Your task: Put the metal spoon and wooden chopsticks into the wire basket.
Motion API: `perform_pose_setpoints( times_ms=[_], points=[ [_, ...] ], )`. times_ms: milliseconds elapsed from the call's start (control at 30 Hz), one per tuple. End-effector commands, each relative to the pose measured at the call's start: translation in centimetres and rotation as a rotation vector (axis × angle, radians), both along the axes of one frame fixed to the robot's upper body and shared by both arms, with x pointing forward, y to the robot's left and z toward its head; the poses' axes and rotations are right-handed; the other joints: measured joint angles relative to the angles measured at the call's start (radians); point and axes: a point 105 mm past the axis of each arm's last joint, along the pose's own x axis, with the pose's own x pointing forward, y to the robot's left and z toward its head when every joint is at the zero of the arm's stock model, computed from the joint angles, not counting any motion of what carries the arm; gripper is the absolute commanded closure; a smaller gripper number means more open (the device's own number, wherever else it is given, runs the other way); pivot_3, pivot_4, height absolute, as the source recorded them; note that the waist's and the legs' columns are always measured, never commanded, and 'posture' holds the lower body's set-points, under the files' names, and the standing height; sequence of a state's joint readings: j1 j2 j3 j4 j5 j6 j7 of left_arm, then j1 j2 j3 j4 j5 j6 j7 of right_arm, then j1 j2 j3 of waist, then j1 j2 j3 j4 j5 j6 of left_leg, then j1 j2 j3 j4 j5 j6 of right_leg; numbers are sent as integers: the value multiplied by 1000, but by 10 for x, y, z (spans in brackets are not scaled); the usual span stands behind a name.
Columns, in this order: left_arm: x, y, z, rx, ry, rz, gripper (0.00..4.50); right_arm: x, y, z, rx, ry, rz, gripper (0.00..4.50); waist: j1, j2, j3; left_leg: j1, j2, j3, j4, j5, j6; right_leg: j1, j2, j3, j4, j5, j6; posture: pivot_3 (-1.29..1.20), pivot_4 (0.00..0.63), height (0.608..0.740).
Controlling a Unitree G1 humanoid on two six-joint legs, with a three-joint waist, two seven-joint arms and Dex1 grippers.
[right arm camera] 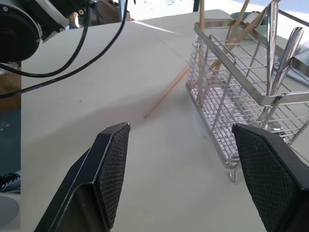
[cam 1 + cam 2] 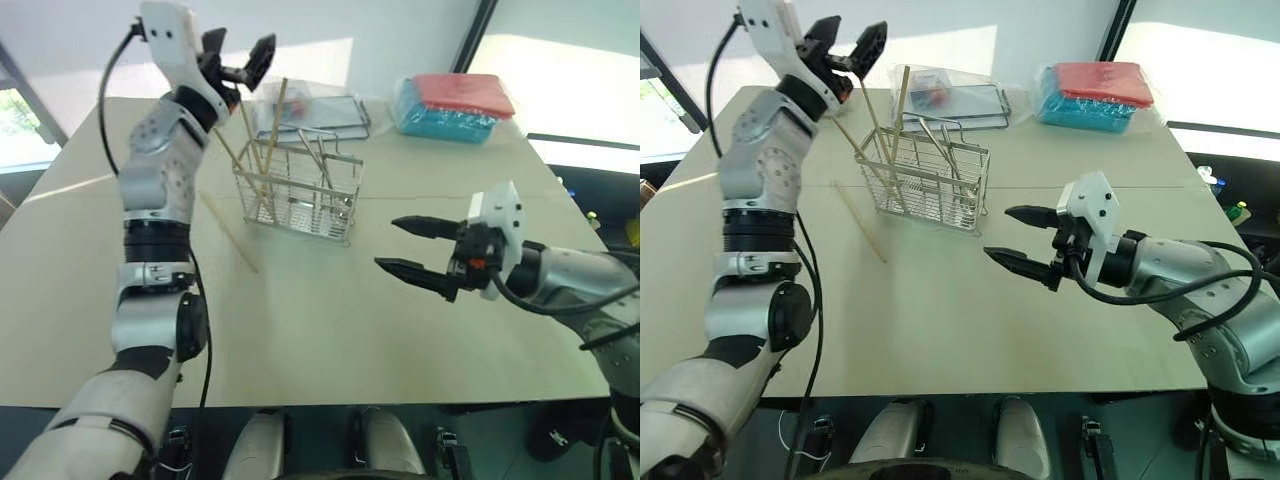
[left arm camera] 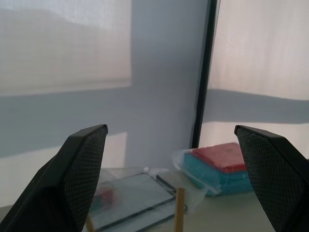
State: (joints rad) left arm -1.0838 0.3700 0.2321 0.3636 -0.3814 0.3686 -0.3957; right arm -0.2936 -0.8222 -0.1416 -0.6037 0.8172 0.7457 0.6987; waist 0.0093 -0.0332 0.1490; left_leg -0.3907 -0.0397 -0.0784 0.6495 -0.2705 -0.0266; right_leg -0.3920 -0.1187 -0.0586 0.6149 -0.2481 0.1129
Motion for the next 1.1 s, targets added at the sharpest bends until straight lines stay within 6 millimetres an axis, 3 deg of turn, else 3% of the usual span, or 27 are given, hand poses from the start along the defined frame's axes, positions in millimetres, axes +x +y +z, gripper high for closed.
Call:
perform_pose_setpoints(
  times_ms=[33, 167, 233, 333, 467, 600, 1000, 1100],
  points=[
    [-16, 33, 50, -49, -45, 110, 76, 1, 3, 8, 6, -50, 20, 999, 1, 0, 0, 0, 0, 0, 0, 0, 0, 0, 0, 0, 0, 0, 0, 0, 150, 667],
    [-7, 90, 48, -176, 142, 376, 76, 3, 6, 7, 1, -56, 46, 999, 2, 0, 0, 0, 0, 0, 0, 0, 0, 0, 0, 0, 0, 0, 0, 0, 150, 667],
    [-2, 105, 32, -188, 262, 496, 76, 3, 7, 6, -7, -55, 60, 999, 4, 1, -1, 1, -1, 0, 0, 0, 0, 1, 0, 0, 0, 0, 0, 0, 150, 667],
    [2, 114, -7, -163, 461, 593, 76, 1, 9, 1, -33, -52, 91, 999, 7, 0, -1, 2, -1, -1, 0, 0, 0, 2, 0, 0, 1, 0, 0, 0, 150, 667],
    [1, 111, -83, -221, 820, 602, 76, 1, 10, 1, -35, -55, 100, 999, 4, 0, -1, 1, -1, -2, 1, 1, -1, 2, 0, 0, 1, 0, 0, 0, 150, 667],
    [2, 104, -127, -240, 998, 611, 76, 1, 12, 1, -37, -57, 109, 999, 1, -1, 0, 0, -1, -2, 0, 2, -4, -1, 0, 0, 2, 0, 0, 0, 150, 667],
    [22, 69, -187, -203, 1158, 574, 76, -9, 20, -6, -39, -43, 130, 999, 6, -1, -1, 0, -2, -1, -1, 4, -8, -1, -1, 0, 2, 0, 0, 0, 150, 667],
    [27, 64, -194, -202, 1155, 570, 76, -11, 20, -4, -21, -46, 117, 999, 5, -2, -1, 0, -2, -1, -1, 4, -8, -1, -1, 0, 2, 0, 0, 0, 150, 667]
  ],
)
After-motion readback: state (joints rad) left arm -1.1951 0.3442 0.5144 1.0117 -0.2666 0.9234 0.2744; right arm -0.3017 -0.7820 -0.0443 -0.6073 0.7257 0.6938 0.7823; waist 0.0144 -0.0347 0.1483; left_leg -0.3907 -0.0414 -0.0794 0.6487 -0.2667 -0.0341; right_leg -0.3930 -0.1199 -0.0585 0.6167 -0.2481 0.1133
